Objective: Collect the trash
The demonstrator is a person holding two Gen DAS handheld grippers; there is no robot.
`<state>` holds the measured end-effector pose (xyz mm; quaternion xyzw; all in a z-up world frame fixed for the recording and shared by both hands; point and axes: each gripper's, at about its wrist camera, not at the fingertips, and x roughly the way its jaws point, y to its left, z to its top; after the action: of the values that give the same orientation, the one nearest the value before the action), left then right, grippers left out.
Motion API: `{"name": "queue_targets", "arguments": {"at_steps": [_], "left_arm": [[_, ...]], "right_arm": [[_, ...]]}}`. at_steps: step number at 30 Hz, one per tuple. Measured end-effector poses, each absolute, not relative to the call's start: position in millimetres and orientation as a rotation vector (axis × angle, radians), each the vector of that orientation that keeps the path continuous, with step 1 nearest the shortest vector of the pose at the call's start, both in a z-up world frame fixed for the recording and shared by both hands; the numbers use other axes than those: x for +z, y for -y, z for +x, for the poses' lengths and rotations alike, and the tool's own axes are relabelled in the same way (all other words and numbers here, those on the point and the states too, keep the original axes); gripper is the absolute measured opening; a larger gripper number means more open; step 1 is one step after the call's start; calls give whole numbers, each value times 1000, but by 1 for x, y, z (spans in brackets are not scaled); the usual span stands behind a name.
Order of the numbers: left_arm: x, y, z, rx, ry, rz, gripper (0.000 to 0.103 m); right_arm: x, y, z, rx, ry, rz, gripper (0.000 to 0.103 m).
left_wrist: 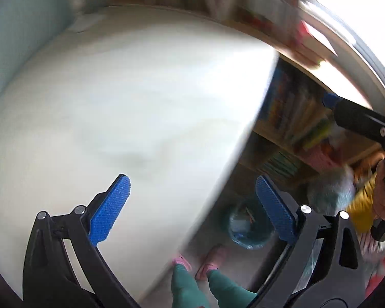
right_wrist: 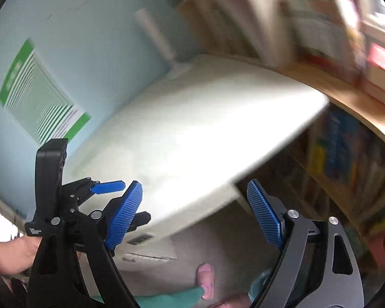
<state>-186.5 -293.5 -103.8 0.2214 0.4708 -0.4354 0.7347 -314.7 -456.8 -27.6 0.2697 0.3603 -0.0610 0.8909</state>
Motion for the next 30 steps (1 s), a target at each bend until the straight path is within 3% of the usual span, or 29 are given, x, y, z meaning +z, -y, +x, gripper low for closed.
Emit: {"name": "queue_targets", "arguments": {"at_steps": [15, 30], "left_arm": [[-50, 131, -43, -595, -957, 224, 96], [-52, -4, 9, -261, -945, 7, 96]], "right_arm": [[-12, 333, -123, 214, -799, 410, 86], [-12, 230, -28, 446, -839, 323, 86]]}}
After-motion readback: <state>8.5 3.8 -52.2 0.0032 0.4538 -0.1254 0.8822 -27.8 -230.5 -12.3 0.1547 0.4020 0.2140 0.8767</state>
